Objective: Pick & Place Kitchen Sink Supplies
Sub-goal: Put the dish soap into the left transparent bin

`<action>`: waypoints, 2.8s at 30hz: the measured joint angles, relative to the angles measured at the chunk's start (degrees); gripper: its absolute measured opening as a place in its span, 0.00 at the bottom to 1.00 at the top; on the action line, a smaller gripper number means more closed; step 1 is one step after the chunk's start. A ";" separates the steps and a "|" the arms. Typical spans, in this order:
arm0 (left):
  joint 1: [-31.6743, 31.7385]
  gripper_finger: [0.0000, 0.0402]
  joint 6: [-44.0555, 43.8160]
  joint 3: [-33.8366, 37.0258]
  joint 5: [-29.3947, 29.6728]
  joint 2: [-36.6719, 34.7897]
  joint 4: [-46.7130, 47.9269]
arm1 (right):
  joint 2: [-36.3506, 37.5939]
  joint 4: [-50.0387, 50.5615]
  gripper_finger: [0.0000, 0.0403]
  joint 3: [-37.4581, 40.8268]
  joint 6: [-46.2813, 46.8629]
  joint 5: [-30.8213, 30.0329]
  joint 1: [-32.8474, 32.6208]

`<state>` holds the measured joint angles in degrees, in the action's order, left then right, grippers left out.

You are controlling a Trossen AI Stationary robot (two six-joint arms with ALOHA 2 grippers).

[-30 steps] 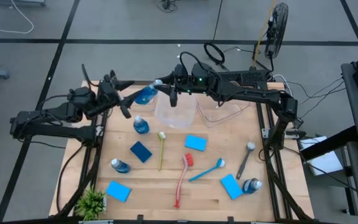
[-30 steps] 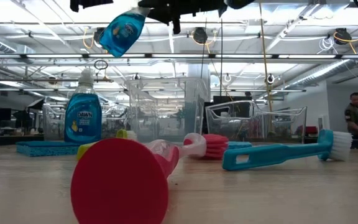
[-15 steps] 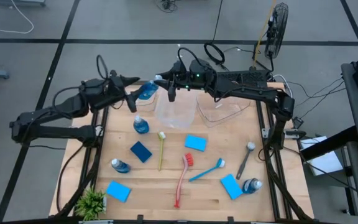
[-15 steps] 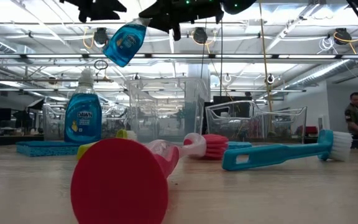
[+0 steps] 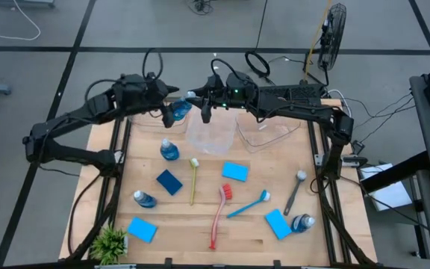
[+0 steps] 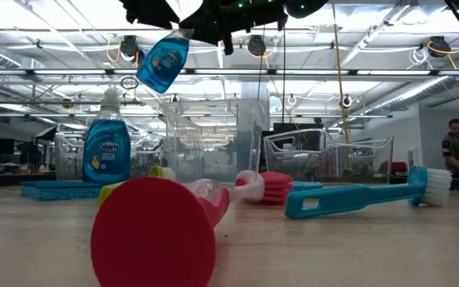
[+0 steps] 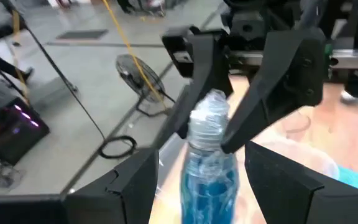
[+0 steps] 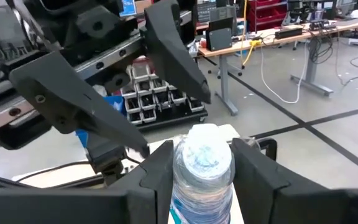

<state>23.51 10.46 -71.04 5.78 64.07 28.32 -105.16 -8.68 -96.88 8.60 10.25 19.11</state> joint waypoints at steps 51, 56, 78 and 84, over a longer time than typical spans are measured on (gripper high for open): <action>3.50 0.32 0.63 -2.45 -5.29 8.63 8.88 | 0.00 1.39 0.32 0.09 -0.47 0.40 -0.92; 5.31 0.32 0.88 -2.41 -0.80 8.39 12.66 | 0.54 4.03 0.38 0.10 -2.30 -0.61 -0.92; 29.11 0.32 -5.12 8.57 0.44 6.35 4.14 | 16.36 38.45 0.52 0.03 -11.28 -20.68 0.00; 32.00 0.32 -8.10 18.36 0.22 3.18 -6.27 | 18.64 45.84 0.51 0.20 -8.95 -20.89 -0.02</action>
<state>55.51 2.35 -52.68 6.00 67.25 22.05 -86.52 37.17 -96.68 -0.35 -10.64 19.09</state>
